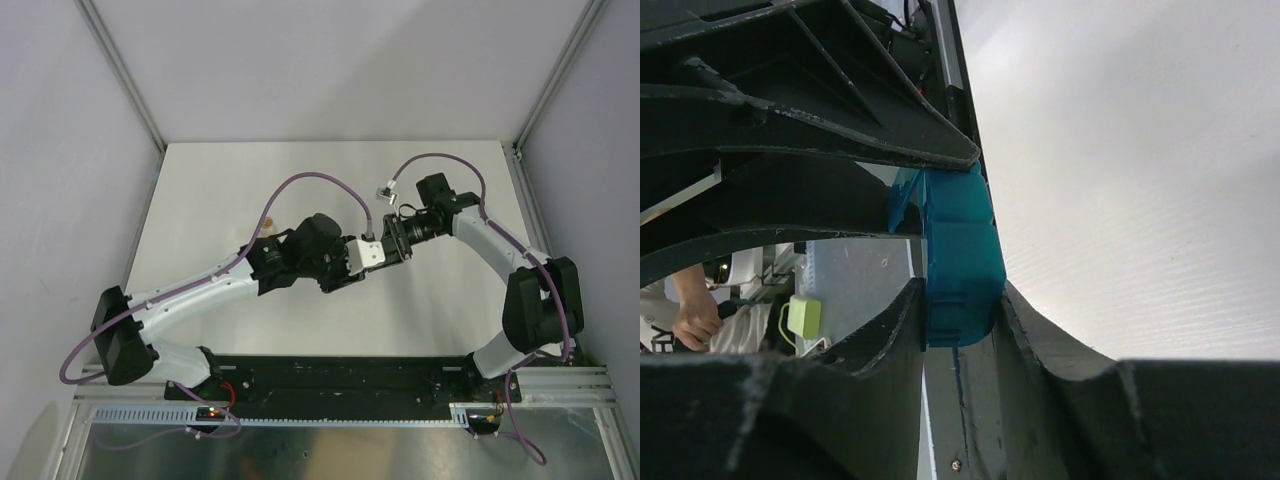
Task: Sort the pills into containers
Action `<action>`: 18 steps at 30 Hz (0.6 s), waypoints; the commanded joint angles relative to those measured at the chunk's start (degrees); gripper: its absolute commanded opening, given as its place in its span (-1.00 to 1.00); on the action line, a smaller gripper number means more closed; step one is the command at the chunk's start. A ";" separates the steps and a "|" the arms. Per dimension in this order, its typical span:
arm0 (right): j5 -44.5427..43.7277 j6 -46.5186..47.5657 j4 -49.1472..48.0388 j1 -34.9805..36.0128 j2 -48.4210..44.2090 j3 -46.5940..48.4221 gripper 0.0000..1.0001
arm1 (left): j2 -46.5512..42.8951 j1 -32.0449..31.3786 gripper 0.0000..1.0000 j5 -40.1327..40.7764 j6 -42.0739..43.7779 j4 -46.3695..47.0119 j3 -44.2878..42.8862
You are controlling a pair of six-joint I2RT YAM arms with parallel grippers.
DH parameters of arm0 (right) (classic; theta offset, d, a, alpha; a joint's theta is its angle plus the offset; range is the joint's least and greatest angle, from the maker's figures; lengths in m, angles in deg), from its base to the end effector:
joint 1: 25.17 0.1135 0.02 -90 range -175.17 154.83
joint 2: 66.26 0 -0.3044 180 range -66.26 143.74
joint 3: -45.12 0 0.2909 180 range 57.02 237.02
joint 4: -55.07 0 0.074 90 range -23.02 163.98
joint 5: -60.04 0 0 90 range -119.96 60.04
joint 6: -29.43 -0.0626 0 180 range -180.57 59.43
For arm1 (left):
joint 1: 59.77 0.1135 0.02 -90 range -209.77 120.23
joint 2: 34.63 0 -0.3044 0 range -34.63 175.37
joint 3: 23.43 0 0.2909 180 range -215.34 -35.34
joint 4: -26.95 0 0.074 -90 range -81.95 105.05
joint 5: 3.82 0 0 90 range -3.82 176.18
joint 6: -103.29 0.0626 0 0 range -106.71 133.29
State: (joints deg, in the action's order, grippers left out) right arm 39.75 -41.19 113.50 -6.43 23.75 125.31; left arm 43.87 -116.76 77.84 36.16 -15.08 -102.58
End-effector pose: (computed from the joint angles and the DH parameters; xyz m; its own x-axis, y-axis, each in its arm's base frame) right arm 0.3052 0.1655 0.2794 -0.6835 -0.3534 -0.6386 -0.7075 0.1054 0.6989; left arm 0.1843 -0.3003 0.3252 0.0137 0.6848 -0.7286 0.9591 0.1971 0.2033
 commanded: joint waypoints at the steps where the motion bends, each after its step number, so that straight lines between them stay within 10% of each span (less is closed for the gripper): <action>1: 3.87 -0.29 -0.86 -0.40 0.16 2.46 -0.95 | 1.02 -0.58 -1.00 1.16 -1.71 2.93 -0.75; 12: 4.81 -2.77 -2.29 -1.67 0.30 2.46 -1.00 | 1.73 -1.32 0.20 4.80 -2.74 2.97 -2.30; 18: 5.82 -3.62 -2.73 -1.89 0.13 2.46 -1.00 | 3.30 -1.29 0.41 6.23 -2.67 3.03 -3.63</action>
State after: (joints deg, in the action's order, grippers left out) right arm 42.31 -44.01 112.10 -7.98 24.21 125.40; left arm 46.12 -117.72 82.23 34.26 -12.98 -102.84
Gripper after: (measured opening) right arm 0.332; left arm 0.688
